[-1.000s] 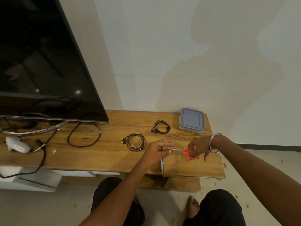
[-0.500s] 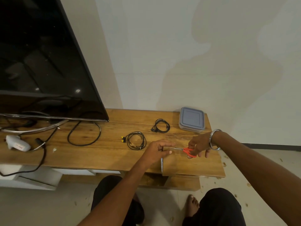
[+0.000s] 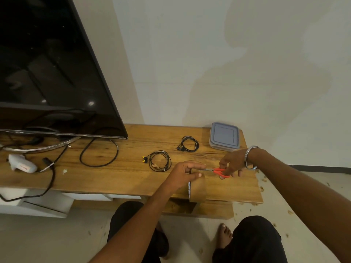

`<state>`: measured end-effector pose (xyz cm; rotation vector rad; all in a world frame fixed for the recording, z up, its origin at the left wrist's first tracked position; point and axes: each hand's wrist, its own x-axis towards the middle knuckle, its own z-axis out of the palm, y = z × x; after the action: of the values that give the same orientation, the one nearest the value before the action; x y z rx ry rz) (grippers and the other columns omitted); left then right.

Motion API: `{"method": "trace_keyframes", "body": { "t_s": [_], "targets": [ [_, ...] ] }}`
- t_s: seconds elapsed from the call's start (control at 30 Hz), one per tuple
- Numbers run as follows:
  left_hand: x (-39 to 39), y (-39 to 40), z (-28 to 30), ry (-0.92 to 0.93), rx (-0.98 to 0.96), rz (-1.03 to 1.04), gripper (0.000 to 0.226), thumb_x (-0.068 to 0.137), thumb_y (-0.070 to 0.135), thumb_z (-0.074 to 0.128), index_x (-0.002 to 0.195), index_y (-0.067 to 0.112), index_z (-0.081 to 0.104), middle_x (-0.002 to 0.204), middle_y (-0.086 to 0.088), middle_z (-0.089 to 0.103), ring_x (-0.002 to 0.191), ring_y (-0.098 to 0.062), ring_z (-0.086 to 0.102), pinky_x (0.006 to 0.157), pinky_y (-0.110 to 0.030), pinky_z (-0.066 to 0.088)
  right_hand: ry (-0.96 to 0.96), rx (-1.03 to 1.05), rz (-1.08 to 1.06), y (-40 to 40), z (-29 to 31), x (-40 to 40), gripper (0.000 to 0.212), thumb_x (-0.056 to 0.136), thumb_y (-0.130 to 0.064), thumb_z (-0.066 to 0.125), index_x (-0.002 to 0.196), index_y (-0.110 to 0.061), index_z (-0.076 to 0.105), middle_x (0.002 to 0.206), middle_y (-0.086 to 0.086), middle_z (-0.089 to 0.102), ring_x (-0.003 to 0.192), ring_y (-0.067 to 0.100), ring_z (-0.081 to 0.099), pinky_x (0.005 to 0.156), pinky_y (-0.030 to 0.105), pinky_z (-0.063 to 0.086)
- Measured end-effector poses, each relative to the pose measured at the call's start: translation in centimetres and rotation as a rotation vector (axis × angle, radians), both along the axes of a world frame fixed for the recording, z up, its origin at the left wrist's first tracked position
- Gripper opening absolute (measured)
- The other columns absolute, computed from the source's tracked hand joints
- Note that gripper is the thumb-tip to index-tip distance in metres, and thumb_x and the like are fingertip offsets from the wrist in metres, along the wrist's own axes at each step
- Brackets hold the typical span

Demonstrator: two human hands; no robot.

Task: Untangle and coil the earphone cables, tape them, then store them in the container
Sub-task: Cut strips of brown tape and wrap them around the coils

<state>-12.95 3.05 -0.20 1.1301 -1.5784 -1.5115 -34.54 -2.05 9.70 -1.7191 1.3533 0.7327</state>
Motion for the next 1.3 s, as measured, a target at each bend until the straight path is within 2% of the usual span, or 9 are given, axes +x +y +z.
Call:
{"method": "trace_keyframes", "body": {
  "t_s": [0.13, 0.27, 0.4, 0.57, 0.73, 0.9, 1.03, 1.17, 1.3],
  "targets": [
    [0.0, 0.1, 0.0, -0.002, -0.002, 0.002, 0.033, 0.083, 0.004, 0.071, 0.111, 0.022, 0.073, 0.118, 0.007, 0.069, 0.117, -0.007, 0.06, 0.105, -0.033, 0.046, -0.015, -0.026, 0.018, -0.2, -0.6, -0.3, 0.026, 0.084, -0.04, 0.067, 0.092, -0.018, 0.059, 0.085, -0.002, 0.06, 0.076, 0.01, 0.06, 0.067, 0.023, 0.054],
    [-0.1, 0.1, 0.1, -0.004, 0.013, 0.004, 0.036, 0.083, 0.004, 0.071, 0.11, 0.028, 0.072, 0.12, 0.008, 0.068, 0.118, -0.007, 0.059, 0.105, -0.031, 0.045, -0.02, -0.015, 0.01, -0.2, -0.8, -0.3, 0.024, 0.083, -0.04, 0.068, 0.091, -0.019, 0.06, 0.085, -0.002, 0.06, 0.077, 0.011, 0.059, 0.068, 0.025, 0.055],
    [-0.2, 0.1, 0.2, 0.02, 0.038, 0.005, 0.039, 0.082, -0.001, 0.071, 0.116, 0.019, 0.07, 0.123, 0.005, 0.066, 0.116, -0.007, 0.061, 0.099, -0.024, 0.048, -0.046, -0.008, -0.019, -0.3, -1.0, 0.3, 0.036, 0.08, -0.044, 0.07, 0.097, -0.014, 0.061, 0.086, -0.001, 0.06, 0.077, 0.012, 0.059, 0.066, 0.024, 0.054],
    [-0.7, 0.3, 0.4, 0.024, 0.025, -0.024, 0.042, 0.081, -0.004, 0.072, 0.118, 0.015, 0.068, 0.122, 0.005, 0.064, 0.116, -0.007, 0.06, 0.097, -0.021, 0.049, -0.025, -0.009, 0.018, -0.5, -0.9, 1.4, 0.031, 0.079, -0.048, 0.069, 0.087, -0.021, 0.058, 0.093, 0.004, 0.061, 0.078, 0.014, 0.06, 0.066, 0.025, 0.055],
    [-0.7, 0.2, 0.3, 0.03, 0.063, -0.008, 0.045, 0.081, -0.003, 0.072, 0.123, 0.012, 0.066, 0.13, -0.001, 0.06, 0.114, -0.007, 0.061, 0.095, -0.021, 0.049, -0.014, -0.02, 0.012, -0.6, -0.8, 1.4, 0.039, 0.08, -0.046, 0.068, 0.098, -0.013, 0.059, 0.087, 0.001, 0.059, 0.076, 0.013, 0.059, 0.068, 0.026, 0.056],
    [-0.5, 0.4, 0.7, 0.08, 0.094, 0.015, 0.051, 0.082, -0.002, 0.072, 0.128, 0.018, 0.062, 0.135, 0.002, 0.055, 0.105, -0.008, 0.064, 0.089, -0.019, 0.05, 0.097, -0.146, 0.002, -0.2, -1.4, -0.8, 0.024, 0.09, -0.037, 0.057, 0.094, -0.014, 0.054, 0.082, -0.001, 0.054, 0.069, 0.011, 0.054, 0.06, 0.019, 0.05],
    [-0.5, 0.4, 0.7, 0.098, 0.147, 0.051, 0.052, 0.082, -0.001, 0.072, 0.129, 0.018, 0.061, 0.138, 0.007, 0.052, 0.109, -0.011, 0.064, 0.09, -0.019, 0.05, 0.356, -0.38, 0.128, 0.7, -4.5, -2.9, 0.037, 0.092, -0.05, 0.047, 0.082, -0.016, 0.057, 0.077, 0.001, 0.052, 0.077, 0.021, 0.05, 0.072, 0.029, 0.044],
    [-0.7, 0.4, 0.8, 0.098, 0.156, 0.083, 0.051, 0.083, -0.001, 0.071, 0.129, 0.019, 0.061, 0.139, 0.006, 0.052, 0.109, 0.004, 0.06, 0.087, -0.014, 0.048, 0.405, -0.429, -0.019, 1.2, -7.8, -4.5, 0.045, 0.085, -0.051, 0.057, 0.106, -0.012, 0.062, 0.1, 0.008, 0.064, 0.094, 0.024, 0.061, 0.084, 0.033, 0.05],
    [-0.6, 0.3, 0.9, 0.097, 0.163, 0.093, 0.053, 0.082, -0.002, 0.071, 0.129, 0.019, 0.06, 0.137, 0.009, 0.053, 0.106, 0.012, 0.058, 0.083, -0.01, 0.047, 0.413, -0.51, -0.126, 1.8, -9.6, -4.3, 0.051, 0.085, -0.056, 0.055, 0.111, -0.013, 0.06, 0.116, 0.007, 0.064, 0.108, 0.021, 0.06, 0.09, 0.029, 0.048]
  ]
}}
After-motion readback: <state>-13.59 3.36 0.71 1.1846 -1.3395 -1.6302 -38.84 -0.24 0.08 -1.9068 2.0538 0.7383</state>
